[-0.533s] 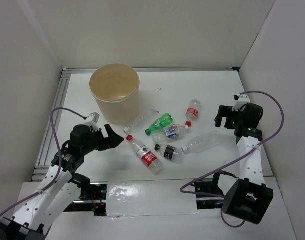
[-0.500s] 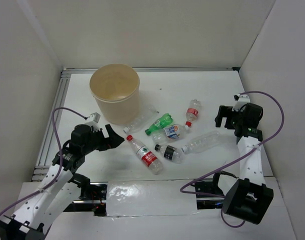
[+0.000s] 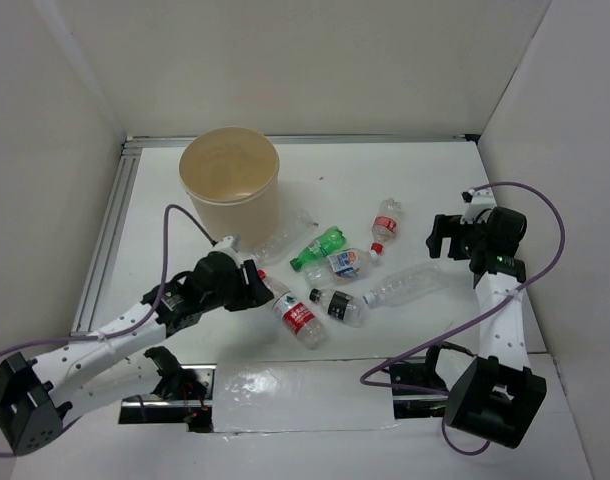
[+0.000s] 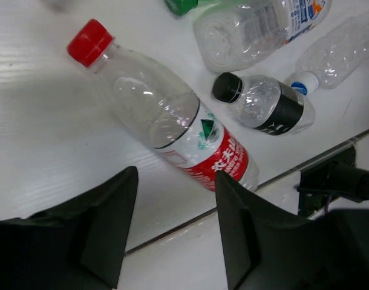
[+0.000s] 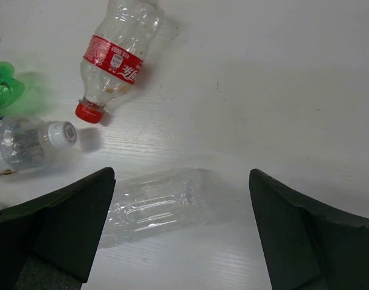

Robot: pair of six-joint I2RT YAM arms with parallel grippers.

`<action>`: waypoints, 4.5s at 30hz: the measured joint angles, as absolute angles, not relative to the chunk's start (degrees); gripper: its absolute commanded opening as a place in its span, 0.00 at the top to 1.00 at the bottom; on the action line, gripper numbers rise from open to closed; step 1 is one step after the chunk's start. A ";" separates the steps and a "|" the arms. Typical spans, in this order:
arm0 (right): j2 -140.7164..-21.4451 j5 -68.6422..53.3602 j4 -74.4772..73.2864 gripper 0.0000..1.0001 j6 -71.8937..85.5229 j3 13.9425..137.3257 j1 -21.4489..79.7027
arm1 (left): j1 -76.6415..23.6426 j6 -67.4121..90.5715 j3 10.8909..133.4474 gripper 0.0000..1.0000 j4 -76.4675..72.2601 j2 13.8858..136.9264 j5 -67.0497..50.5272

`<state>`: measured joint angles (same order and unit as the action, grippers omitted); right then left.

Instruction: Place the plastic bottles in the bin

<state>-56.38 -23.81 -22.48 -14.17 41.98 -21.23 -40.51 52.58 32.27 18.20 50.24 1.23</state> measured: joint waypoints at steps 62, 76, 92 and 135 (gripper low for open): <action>-58.74 -50.35 -32.45 0.31 -34.85 43.07 -21.39 | -53.89 53.36 70.81 1.00 22.04 64.36 50.81; -62.02 -54.19 -34.68 0.05 -42.98 43.22 -20.03 | -27.55 38.98 74.32 0.36 12.05 73.71 40.29; -67.24 -48.40 -48.25 0.03 -77.43 45.01 -2.63 | -29.43 28.67 80.05 0.00 10.94 79.31 33.32; -66.83 -50.83 -28.40 0.60 -48.93 75.42 11.29 | -84.68 89.34 41.34 0.00 23.66 70.30 38.26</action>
